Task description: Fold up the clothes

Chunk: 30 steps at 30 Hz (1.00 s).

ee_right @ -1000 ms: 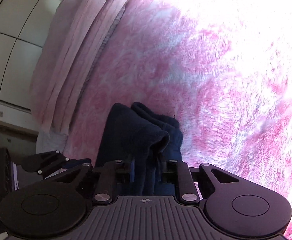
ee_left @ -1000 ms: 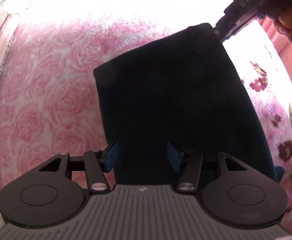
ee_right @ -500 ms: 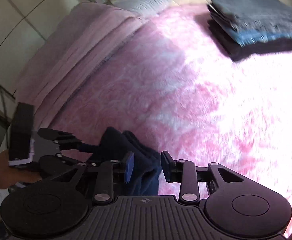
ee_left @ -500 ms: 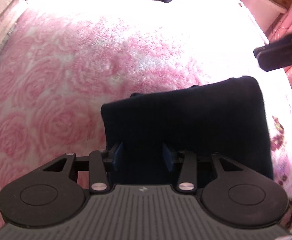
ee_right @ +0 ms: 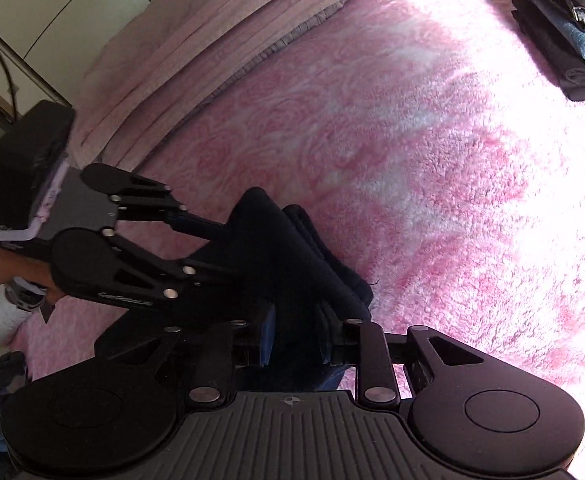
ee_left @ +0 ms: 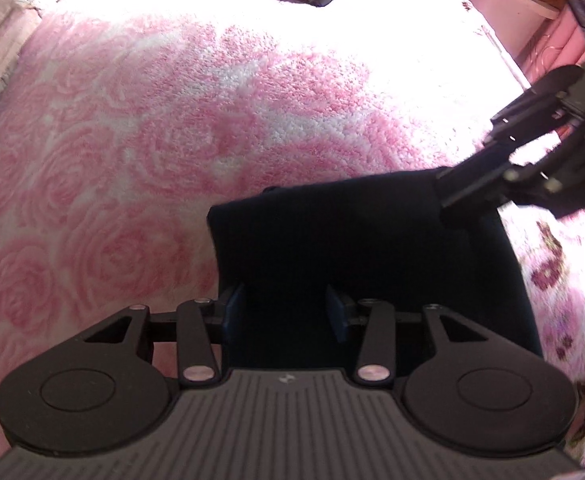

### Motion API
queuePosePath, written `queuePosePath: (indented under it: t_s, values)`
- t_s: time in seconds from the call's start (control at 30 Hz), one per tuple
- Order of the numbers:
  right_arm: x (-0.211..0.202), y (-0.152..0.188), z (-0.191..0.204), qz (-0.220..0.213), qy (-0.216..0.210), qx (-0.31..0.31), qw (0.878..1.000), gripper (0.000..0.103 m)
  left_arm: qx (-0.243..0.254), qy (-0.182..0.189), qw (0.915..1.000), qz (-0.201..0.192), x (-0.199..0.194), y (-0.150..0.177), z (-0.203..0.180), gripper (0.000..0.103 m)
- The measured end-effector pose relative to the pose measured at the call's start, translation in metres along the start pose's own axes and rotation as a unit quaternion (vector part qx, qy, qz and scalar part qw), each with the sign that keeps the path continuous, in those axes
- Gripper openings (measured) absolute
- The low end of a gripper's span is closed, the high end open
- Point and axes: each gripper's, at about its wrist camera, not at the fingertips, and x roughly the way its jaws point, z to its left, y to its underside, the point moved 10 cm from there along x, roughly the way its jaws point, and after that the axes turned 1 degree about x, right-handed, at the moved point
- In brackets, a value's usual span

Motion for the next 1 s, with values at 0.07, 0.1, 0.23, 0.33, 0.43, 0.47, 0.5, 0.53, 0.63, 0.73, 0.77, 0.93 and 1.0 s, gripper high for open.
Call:
queuePosePath:
  t_s: [0.07, 0.1, 0.23, 0.33, 0.43, 0.47, 0.5, 0.53, 0.63, 0.73, 0.77, 0.93, 1.0]
  values:
    - [-0.004, 0.001, 0.001, 0.0, 0.004, 0.012, 1.0, 0.026, -0.012, -0.007, 0.9999, 0.002, -0.016, 0.014, 0.001, 0.039]
    - [-0.008, -0.001, 0.006, -0.004, 0.006, 0.009, 1.0, 0.026, -0.017, -0.011, 0.9998, 0.003, -0.024, 0.022, 0.001, 0.039]
    - [-0.017, -0.004, 0.025, -0.017, 0.01, -0.001, 1.0, 0.027, -0.057, -0.021, 0.998, 0.017, -0.047, 0.068, -0.003, 0.039]
    - [-0.003, 0.004, 0.016, -0.006, 0.037, 0.002, 0.999, 0.026, -0.084, -0.021, 0.9956, 0.037, -0.046, 0.105, -0.011, 0.039]
    - [0.008, 0.007, 0.002, -0.01, 0.045, 0.019, 0.999, 0.026, -0.103, -0.02, 0.9937, 0.037, -0.029, 0.131, -0.014, 0.041]
    - [0.009, 0.007, 0.004, -0.008, 0.05, 0.008, 0.999, 0.026, -0.112, -0.019, 0.993, 0.031, -0.024, 0.133, -0.014, 0.043]
    - [0.009, 0.006, 0.005, -0.006, 0.055, -0.003, 0.998, 0.026, -0.122, -0.018, 0.992, 0.025, -0.021, 0.133, -0.012, 0.046]
    - [0.011, 0.007, 0.008, -0.002, 0.063, -0.018, 0.998, 0.026, -0.132, -0.017, 0.9909, 0.02, -0.019, 0.133, -0.01, 0.047]
    - [0.012, 0.007, 0.012, 0.011, 0.078, -0.031, 0.996, 0.026, -0.141, -0.023, 0.9897, 0.009, -0.03, 0.134, -0.007, 0.043]
    - [0.009, -0.004, 0.033, 0.04, 0.095, -0.072, 0.992, 0.028, -0.142, -0.03, 0.9895, 0.001, -0.054, 0.145, -0.005, 0.045]
    - [0.007, -0.01, 0.043, 0.048, 0.093, -0.102, 0.989, 0.037, -0.155, -0.03, 0.9874, 0.0, -0.062, 0.154, -0.002, 0.047]
    - [0.026, -0.038, 0.088, 0.127, 0.045, -0.283, 0.95, 0.069, -0.291, -0.024, 0.9565, 0.007, -0.08, 0.207, 0.03, 0.057]
    - [0.046, -0.046, 0.098, 0.184, 0.017, -0.338, 0.923, 0.069, -0.368, -0.004, 0.9297, 0.01, -0.078, 0.225, 0.041, 0.057]
